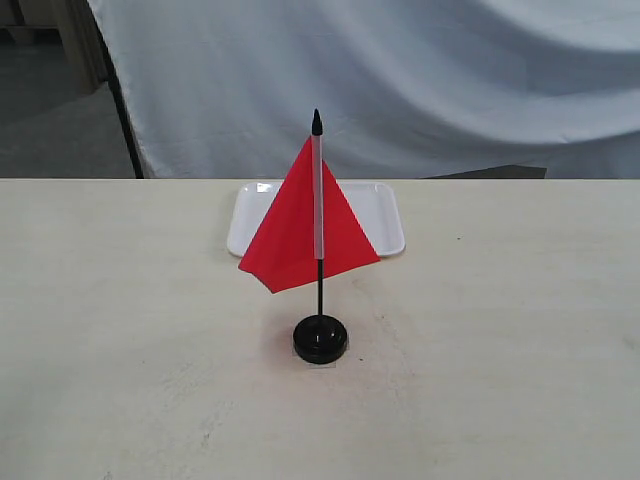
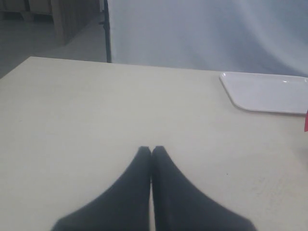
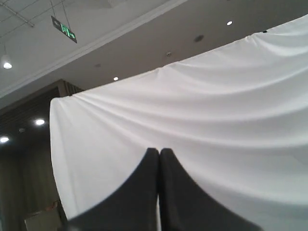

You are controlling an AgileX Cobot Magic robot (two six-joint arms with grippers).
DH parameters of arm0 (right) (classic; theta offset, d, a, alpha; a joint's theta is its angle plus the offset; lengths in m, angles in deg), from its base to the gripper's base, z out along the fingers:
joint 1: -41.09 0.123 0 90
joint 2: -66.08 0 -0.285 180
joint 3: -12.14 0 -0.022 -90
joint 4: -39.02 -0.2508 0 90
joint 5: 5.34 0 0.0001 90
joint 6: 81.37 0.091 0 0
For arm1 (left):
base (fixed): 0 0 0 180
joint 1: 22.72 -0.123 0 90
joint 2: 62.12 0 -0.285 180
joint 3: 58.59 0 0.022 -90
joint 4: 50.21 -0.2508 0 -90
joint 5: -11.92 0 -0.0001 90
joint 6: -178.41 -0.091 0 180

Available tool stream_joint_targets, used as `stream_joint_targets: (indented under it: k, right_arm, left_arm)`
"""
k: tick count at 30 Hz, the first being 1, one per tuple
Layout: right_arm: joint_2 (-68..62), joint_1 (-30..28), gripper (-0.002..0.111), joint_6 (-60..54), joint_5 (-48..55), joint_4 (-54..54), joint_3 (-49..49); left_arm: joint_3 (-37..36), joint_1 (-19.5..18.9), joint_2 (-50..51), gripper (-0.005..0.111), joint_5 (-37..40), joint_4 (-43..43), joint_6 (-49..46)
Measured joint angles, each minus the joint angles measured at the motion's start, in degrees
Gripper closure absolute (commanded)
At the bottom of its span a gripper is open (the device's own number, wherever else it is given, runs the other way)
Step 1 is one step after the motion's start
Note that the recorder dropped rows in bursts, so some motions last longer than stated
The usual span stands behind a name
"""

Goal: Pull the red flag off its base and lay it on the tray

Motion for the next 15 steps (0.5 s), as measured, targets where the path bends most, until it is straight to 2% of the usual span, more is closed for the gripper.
stream_joint_targets:
  k: [6, 15]
  right_arm:
    - [-14.14, 0.0, 0.109, -2.54, -6.59, 3.23, 0.0]
    - [-47.99, 0.0, 0.109, -12.36, -19.06, 7.02, 0.0]
  left_arm:
    - [0.0, 0.0, 0.0, 0.107, 0.0, 0.0, 0.0]
    - [0.0, 0.0, 0.0, 0.107, 0.0, 0.0, 0.0]
